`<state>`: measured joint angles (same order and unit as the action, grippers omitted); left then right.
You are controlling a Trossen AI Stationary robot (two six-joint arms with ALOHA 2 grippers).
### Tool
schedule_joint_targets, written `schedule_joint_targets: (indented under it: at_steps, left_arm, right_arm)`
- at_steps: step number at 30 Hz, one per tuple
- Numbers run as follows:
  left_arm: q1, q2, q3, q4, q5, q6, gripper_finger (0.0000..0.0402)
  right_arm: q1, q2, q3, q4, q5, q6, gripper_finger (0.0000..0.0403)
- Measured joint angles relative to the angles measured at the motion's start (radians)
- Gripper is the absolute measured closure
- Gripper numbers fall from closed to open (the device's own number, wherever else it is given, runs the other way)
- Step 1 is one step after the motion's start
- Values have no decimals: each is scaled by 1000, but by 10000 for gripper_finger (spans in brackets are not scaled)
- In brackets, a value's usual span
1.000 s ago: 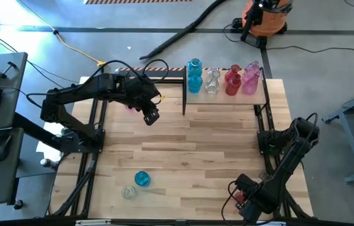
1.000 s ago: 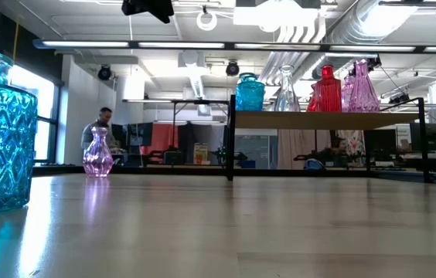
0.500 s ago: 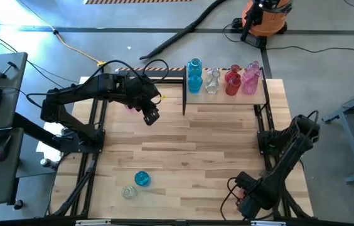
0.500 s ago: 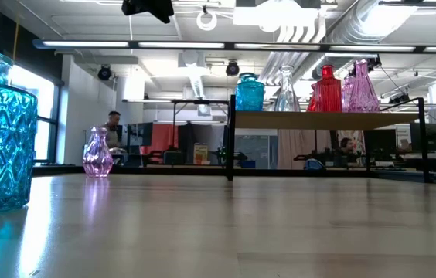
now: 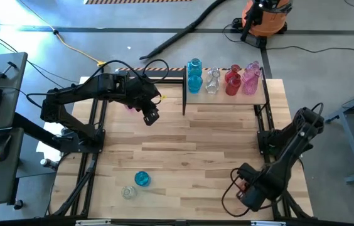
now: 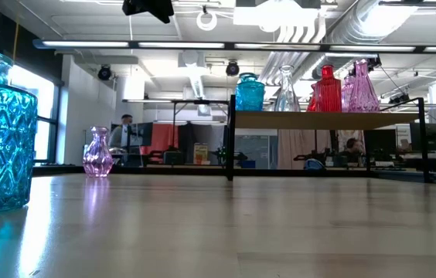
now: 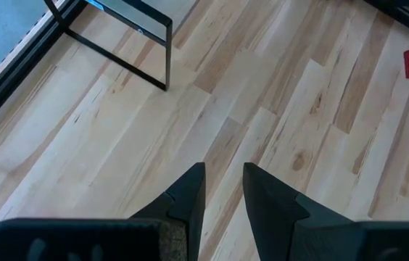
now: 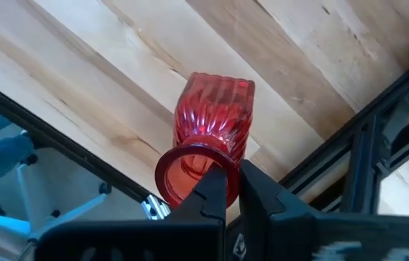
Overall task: Sort vases onto shelf
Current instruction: Put the red vase on the shelf aligned with the other red vase
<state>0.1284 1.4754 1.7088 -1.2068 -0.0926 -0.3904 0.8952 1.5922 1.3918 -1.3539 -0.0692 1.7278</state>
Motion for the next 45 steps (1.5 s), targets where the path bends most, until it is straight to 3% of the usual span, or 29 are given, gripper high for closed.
schedule_joint_targets:
  at_steps: [10,27,45]
  left_arm:
    - [0,0,0,0,0,6,316]
    - [0,0,0,0,0,169,316]
    - [3,0,0,-1,0,377,316]
  right_arm:
    - [-78,-143,0,-34,40,1,403]
    - [-315,-358,0,-188,42,-9,403]
    - [-619,-437,0,-191,123,-165,403]
